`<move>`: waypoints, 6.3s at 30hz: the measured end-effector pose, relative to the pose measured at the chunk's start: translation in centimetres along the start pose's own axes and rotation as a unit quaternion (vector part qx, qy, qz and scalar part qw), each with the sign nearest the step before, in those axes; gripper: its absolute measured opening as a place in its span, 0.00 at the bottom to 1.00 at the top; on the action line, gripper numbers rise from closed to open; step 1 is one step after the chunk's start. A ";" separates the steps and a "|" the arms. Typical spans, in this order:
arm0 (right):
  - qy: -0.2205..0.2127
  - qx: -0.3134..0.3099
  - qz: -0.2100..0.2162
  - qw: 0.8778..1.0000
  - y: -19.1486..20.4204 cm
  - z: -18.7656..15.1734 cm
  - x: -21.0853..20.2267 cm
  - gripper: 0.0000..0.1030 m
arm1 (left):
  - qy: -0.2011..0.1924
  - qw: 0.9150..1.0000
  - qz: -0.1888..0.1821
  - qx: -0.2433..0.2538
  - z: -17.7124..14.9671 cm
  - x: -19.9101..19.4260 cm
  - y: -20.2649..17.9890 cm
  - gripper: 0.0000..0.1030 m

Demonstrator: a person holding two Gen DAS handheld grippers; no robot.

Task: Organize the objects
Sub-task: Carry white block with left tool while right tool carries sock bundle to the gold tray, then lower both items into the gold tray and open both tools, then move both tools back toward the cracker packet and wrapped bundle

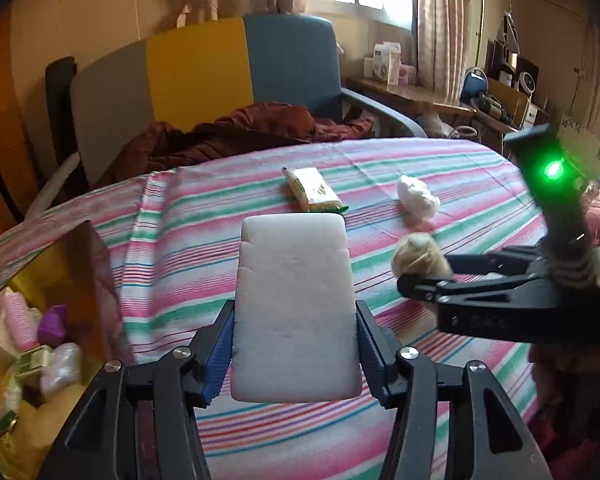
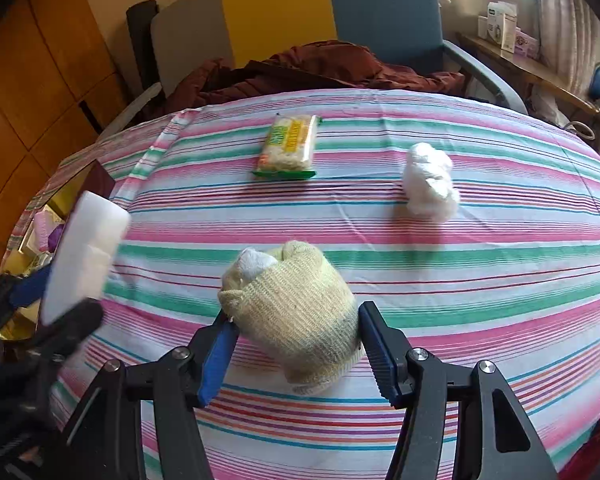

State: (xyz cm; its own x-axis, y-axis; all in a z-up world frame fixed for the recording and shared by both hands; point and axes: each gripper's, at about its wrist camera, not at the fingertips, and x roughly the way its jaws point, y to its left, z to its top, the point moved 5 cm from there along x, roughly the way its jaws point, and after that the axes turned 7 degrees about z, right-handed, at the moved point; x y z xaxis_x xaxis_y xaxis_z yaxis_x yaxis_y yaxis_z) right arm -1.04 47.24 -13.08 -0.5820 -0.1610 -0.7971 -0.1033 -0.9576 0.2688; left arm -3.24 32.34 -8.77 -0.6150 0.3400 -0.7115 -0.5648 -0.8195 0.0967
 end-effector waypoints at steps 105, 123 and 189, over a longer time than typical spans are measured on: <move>0.020 -0.208 0.170 0.963 35.0 -0.4 7.2 0.72 | 0.022 0.930 0.122 -0.345 -14.1 -7.9 32.2 0.58; 0.023 -0.231 0.133 0.964 34.6 -2.0 7.4 0.33 | 0.038 0.936 0.165 -0.308 -14.7 -7.0 31.6 0.49; -0.061 0.096 -0.138 0.984 -4.3 5.6 -1.3 0.69 | -0.003 0.997 0.007 -0.074 -2.4 -6.4 12.8 0.49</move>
State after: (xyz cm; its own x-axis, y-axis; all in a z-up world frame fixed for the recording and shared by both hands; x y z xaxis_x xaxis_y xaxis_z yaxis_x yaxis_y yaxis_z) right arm -4.38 52.95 -10.16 -0.6015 0.1408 -0.7864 -0.4150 -0.8962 0.1570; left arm -5.21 18.61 -4.62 -0.6253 0.3305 -0.7069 -0.4687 -0.8834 0.0015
